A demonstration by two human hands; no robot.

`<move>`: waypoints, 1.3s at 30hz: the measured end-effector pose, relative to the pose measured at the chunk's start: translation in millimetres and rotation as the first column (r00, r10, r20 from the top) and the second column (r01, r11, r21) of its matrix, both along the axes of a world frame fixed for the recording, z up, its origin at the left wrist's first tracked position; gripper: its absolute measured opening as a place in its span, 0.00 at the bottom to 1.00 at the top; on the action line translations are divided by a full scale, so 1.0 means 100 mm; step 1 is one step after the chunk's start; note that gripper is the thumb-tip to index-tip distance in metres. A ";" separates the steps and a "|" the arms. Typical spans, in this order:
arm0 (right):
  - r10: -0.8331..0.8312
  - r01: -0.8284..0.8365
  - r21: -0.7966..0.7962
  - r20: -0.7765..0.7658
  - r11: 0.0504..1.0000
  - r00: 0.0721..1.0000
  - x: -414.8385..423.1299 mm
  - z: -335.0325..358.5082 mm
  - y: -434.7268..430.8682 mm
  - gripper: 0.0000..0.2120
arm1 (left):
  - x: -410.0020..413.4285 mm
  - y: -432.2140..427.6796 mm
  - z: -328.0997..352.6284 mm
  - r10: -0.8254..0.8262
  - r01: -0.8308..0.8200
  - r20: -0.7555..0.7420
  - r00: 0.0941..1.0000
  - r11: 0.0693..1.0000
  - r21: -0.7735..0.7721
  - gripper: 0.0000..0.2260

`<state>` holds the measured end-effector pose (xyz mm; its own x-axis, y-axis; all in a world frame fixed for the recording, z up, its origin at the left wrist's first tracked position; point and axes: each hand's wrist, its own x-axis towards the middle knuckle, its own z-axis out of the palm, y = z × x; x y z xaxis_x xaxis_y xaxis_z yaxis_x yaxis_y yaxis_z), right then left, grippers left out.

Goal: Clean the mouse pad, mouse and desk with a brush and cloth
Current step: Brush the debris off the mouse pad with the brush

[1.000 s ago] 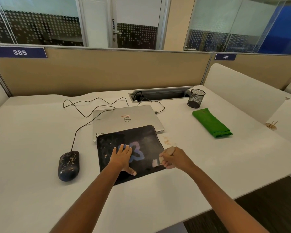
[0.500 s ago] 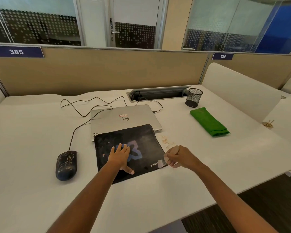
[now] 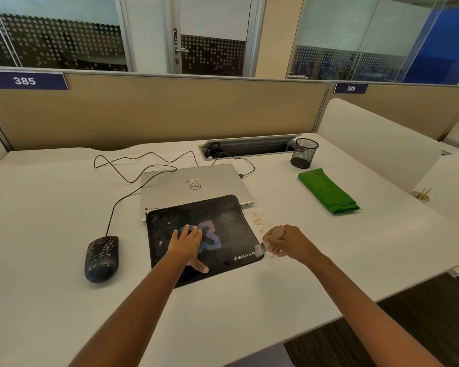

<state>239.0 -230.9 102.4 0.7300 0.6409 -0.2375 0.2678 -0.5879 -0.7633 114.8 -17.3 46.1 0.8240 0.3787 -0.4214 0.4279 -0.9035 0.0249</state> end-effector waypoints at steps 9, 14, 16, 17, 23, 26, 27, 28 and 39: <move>0.014 -0.019 0.031 0.147 0.999 0.989 0.00 -0.08 0.10 0.11 | 0.03 -0.01 -0.03 0.007 -0.007 -0.001 1.000 1.000 0.007 0.46; 0.035 0.004 -0.123 0.314 0.992 0.949 0.17 -0.11 0.17 0.13 | 0.10 -0.03 0.01 0.008 -0.007 -0.031 1.000 1.000 0.009 0.46; 0.036 0.007 -0.114 0.368 0.993 0.929 0.22 -0.10 0.26 0.14 | 0.16 -0.05 0.04 0.002 -0.001 -0.018 1.000 1.000 0.013 0.43; 0.029 -0.001 -0.077 0.356 0.997 0.934 0.23 -0.09 0.32 0.14 | 0.18 -0.07 0.04 -0.001 0.001 -0.004 1.000 1.000 0.000 0.42; 0.114 -0.120 0.000 0.321 0.993 0.940 0.34 -0.01 0.70 0.17 | 0.33 -0.20 0.02 -0.010 0.010 0.049 0.999 1.000 -0.011 0.40; 0.198 -0.173 -0.101 0.348 0.980 0.916 0.41 -0.02 0.78 0.17 | 0.38 -0.22 0.01 -0.002 0.002 0.044 0.999 1.000 -0.003 0.40; 0.215 -0.179 -0.137 0.335 0.974 0.917 0.43 -0.04 0.78 0.17 | 0.39 -0.22 0.01 0.000 0.000 0.040 0.999 1.000 -0.005 0.40; 0.229 -0.183 -0.168 0.313 0.969 0.922 0.44 -0.06 0.77 0.16 | 0.39 -0.22 0.01 0.001 -0.001 0.037 0.999 1.000 -0.004 0.40; 0.277 -0.266 -0.188 0.032 0.945 0.960 0.29 0.08 0.23 0.11 | 0.37 -0.22 0.00 -0.021 0.020 0.020 1.000 0.998 0.061 0.41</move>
